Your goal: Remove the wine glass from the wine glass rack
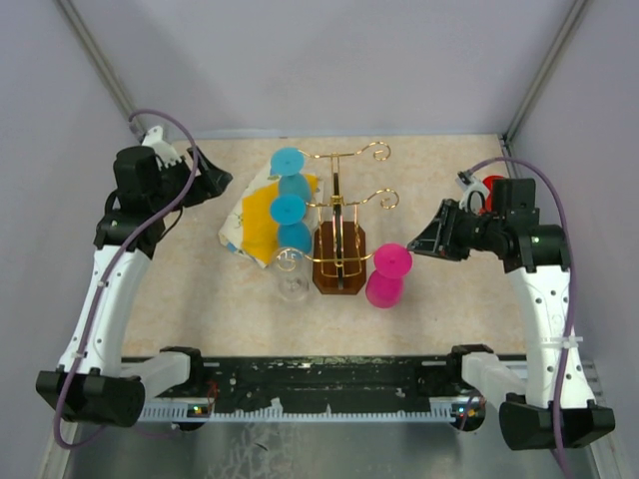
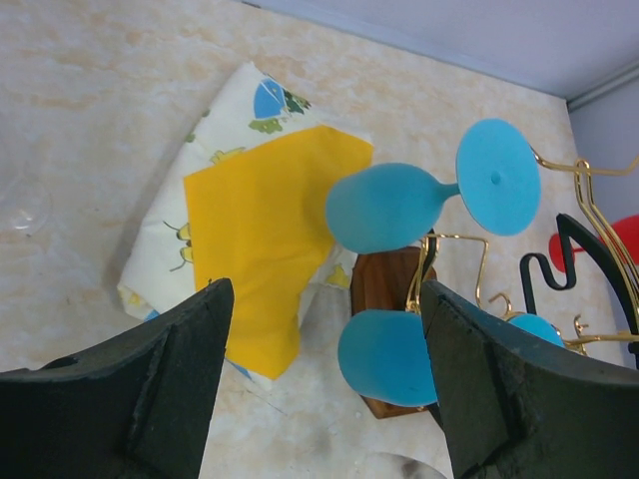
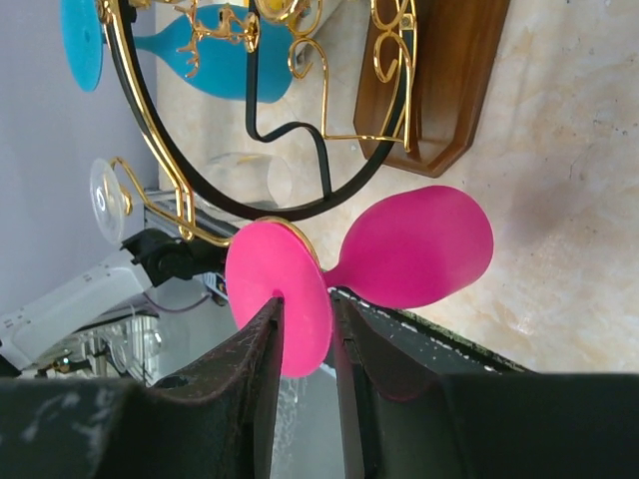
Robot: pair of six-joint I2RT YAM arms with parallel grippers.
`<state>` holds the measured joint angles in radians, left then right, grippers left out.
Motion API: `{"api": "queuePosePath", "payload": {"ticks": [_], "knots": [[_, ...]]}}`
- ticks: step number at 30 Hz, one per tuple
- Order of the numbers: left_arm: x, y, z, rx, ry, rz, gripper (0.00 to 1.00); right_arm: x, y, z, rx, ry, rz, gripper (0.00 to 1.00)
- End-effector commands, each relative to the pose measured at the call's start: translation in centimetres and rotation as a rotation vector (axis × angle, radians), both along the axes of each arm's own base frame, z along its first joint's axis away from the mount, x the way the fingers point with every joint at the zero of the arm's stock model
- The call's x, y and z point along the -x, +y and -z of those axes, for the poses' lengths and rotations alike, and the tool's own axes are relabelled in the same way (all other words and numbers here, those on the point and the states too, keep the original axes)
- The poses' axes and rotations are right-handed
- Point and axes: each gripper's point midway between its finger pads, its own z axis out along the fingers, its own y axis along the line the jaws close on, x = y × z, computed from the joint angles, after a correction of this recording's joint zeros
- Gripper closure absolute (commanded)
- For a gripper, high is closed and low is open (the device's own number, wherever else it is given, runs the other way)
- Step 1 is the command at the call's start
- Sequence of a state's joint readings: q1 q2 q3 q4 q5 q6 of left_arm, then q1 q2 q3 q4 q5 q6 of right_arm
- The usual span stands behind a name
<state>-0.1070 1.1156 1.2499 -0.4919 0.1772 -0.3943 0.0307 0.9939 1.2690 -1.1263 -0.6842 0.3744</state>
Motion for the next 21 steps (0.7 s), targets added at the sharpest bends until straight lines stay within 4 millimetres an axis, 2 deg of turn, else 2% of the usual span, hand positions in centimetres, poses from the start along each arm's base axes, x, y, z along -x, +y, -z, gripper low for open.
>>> {"api": "queuePosePath", "payload": {"ticks": [1,12,18,21], "knots": [[0.6,-2.1,-0.6,0.064,0.023,0.099,0.20,1.5,0.5,-0.7,-0.023,-0.053,-0.046,0.72],[0.4,-3.3,0.0,0.110,0.049,0.153,0.20,2.5,0.9,0.5,-0.035,-0.037,-0.078,0.68],[0.3,-3.6,0.0,0.125,0.051,0.163,0.20,2.6,1.6,-0.1,-0.081,-0.054,-0.105,0.72],[0.4,-3.6,0.1,0.128,0.054,0.163,0.20,2.6,1.8,-0.5,-0.103,-0.063,-0.114,0.77]]}}
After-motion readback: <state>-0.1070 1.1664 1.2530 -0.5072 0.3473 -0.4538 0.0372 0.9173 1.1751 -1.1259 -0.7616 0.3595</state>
